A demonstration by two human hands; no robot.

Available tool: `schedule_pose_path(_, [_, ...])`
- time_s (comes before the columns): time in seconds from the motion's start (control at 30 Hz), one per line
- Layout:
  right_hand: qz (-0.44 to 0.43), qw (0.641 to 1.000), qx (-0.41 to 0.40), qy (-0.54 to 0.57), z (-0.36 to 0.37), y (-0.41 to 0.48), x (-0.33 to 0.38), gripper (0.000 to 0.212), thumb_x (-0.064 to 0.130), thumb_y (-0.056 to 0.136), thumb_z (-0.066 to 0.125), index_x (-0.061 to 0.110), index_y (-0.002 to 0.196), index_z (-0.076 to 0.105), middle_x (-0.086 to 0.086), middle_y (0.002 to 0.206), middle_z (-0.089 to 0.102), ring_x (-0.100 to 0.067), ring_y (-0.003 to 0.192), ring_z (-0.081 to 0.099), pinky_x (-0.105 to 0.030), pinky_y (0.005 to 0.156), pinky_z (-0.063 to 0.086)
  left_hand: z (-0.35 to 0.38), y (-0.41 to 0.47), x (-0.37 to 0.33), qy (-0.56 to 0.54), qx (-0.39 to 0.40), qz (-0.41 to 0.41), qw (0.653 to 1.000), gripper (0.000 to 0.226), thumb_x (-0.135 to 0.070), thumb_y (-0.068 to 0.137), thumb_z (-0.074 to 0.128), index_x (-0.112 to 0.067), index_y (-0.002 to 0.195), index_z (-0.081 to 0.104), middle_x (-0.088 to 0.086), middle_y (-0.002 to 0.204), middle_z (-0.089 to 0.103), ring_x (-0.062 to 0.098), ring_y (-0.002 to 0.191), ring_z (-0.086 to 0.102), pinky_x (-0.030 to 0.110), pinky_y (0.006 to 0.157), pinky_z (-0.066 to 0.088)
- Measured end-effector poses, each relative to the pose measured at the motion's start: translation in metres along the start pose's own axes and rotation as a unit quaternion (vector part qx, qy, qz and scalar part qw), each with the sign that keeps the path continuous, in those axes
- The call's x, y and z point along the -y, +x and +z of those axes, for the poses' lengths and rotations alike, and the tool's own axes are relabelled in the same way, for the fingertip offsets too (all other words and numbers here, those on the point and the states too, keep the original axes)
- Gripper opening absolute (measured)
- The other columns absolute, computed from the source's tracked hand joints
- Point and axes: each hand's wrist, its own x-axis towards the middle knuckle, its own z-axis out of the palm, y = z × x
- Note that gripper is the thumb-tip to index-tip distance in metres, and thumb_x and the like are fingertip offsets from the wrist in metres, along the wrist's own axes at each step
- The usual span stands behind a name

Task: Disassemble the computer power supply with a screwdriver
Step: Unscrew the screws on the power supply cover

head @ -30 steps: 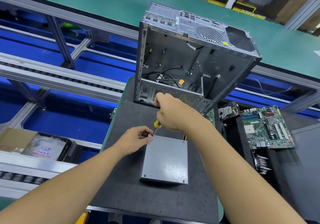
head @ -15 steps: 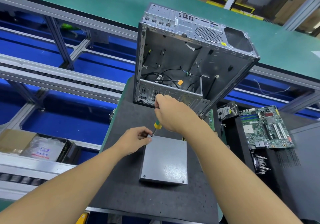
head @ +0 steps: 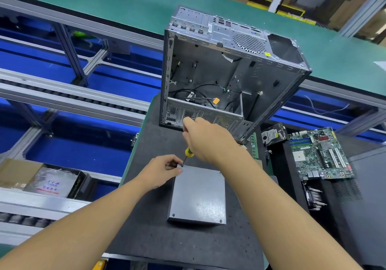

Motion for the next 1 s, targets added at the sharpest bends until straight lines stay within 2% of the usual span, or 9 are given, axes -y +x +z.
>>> schedule_pose_path(0.07, [-0.016, 0.999, 0.018, 0.047, -0.002, 0.001, -0.002, 0.007, 0.021, 0.099, 0.04, 0.021, 0.106, 0.043, -0.002, 0.102, 0.046, -0.034, 0.09, 0.054, -0.04, 0.071, 0.043, 0.0, 0.0, 0.0, 0.0, -0.001, -0.002, 1.0, 0.011, -0.029, 0.088, 0.074, -0.036, 0.096, 0.071, -0.021, 0.094, 0.072, -0.005, 0.093, 0.067, 0.011, 0.081, 0.047])
schedule_pose_path(0.2, [-0.033, 0.993, 0.086, 0.08, -0.006, 0.002, -0.004, 0.026, 0.017, 0.085, 0.054, 0.029, 0.106, 0.045, 0.005, 0.104, 0.041, -0.023, 0.102, 0.037, -0.038, 0.072, 0.039, 0.0, 0.0, 0.0, -0.004, -0.004, 0.002, 1.0, 0.01, -0.028, 0.087, 0.074, -0.036, 0.093, 0.071, -0.024, 0.092, 0.071, -0.007, 0.09, 0.066, 0.002, 0.071, 0.044])
schedule_pose_path(0.3, [-0.002, 0.997, 0.068, 0.044, -0.001, 0.002, -0.001, 0.023, 0.033, 0.09, 0.053, 0.025, 0.109, 0.043, 0.001, 0.108, 0.042, -0.028, 0.101, 0.047, -0.038, 0.07, 0.036, -0.001, 0.001, 0.0, -0.019, 0.004, 0.003, 1.0, 0.011, -0.025, 0.087, 0.074, -0.034, 0.093, 0.071, -0.02, 0.093, 0.073, -0.004, 0.09, 0.068, 0.005, 0.076, 0.045])
schedule_pose_path(0.4, [0.043, 0.997, 0.047, 0.031, -0.002, 0.002, 0.001, 0.03, 0.049, 0.102, 0.035, 0.021, 0.11, 0.041, -0.004, 0.109, 0.047, -0.032, 0.089, 0.054, -0.04, 0.069, 0.037, -0.002, 0.004, -0.001, -0.015, 0.015, 0.009, 1.0, 0.009, -0.023, 0.087, 0.074, -0.031, 0.09, 0.071, -0.016, 0.091, 0.073, 0.001, 0.088, 0.069, 0.013, 0.081, 0.047])
schedule_pose_path(0.57, [0.042, 0.996, 0.021, 0.076, 0.002, 0.003, 0.0, 0.008, 0.02, 0.1, 0.039, 0.021, 0.105, 0.045, -0.006, 0.105, 0.049, -0.034, 0.088, 0.054, -0.043, 0.075, 0.048, -0.005, 0.007, -0.002, 0.024, 0.024, 0.016, 0.999, 0.007, -0.025, 0.087, 0.073, -0.032, 0.087, 0.071, -0.016, 0.087, 0.073, -0.001, 0.086, 0.068, 0.017, 0.079, 0.05])
schedule_pose_path(0.7, [0.065, 0.988, 0.056, 0.127, 0.0, 0.003, -0.004, 0.025, 0.014, 0.087, 0.057, 0.023, 0.108, 0.047, 0.0, 0.109, 0.039, -0.027, 0.098, 0.038, -0.032, 0.062, 0.03, -0.006, 0.007, -0.008, 0.049, 0.018, 0.013, 0.999, 0.008, -0.025, 0.086, 0.073, -0.032, 0.084, 0.07, -0.016, 0.084, 0.073, -0.004, 0.082, 0.066, 0.016, 0.074, 0.048])
schedule_pose_path(0.77, [0.075, 0.987, 0.063, 0.125, 0.0, 0.001, -0.005, 0.029, 0.017, 0.085, 0.061, 0.022, 0.11, 0.046, 0.0, 0.11, 0.036, -0.027, 0.102, 0.037, -0.031, 0.059, 0.031, -0.005, 0.005, -0.012, 0.056, 0.01, 0.005, 0.998, 0.009, -0.024, 0.085, 0.073, -0.032, 0.084, 0.07, -0.014, 0.084, 0.074, -0.006, 0.081, 0.065, 0.013, 0.071, 0.045])
schedule_pose_path(0.9, [0.102, 0.991, 0.017, 0.081, 0.004, -0.006, 0.0, 0.032, 0.047, 0.099, 0.044, 0.017, 0.111, 0.041, -0.002, 0.104, 0.038, -0.03, 0.084, 0.046, -0.041, 0.07, 0.041, -0.002, 0.001, -0.017, 0.069, -0.003, -0.008, 0.998, 0.011, -0.023, 0.086, 0.072, -0.032, 0.084, 0.068, -0.012, 0.084, 0.073, -0.003, 0.081, 0.065, 0.012, 0.071, 0.043])
schedule_pose_path(1.0, [0.081, 0.995, -0.019, 0.054, 0.006, -0.008, 0.004, 0.027, 0.04, 0.105, 0.038, 0.014, 0.11, 0.04, -0.007, 0.102, 0.045, -0.032, 0.078, 0.049, -0.039, 0.066, 0.039, 0.003, -0.002, -0.02, 0.086, -0.017, -0.011, 0.996, 0.012, -0.02, 0.088, 0.07, -0.03, 0.084, 0.065, -0.012, 0.083, 0.072, 0.002, 0.081, 0.065, 0.018, 0.073, 0.045])
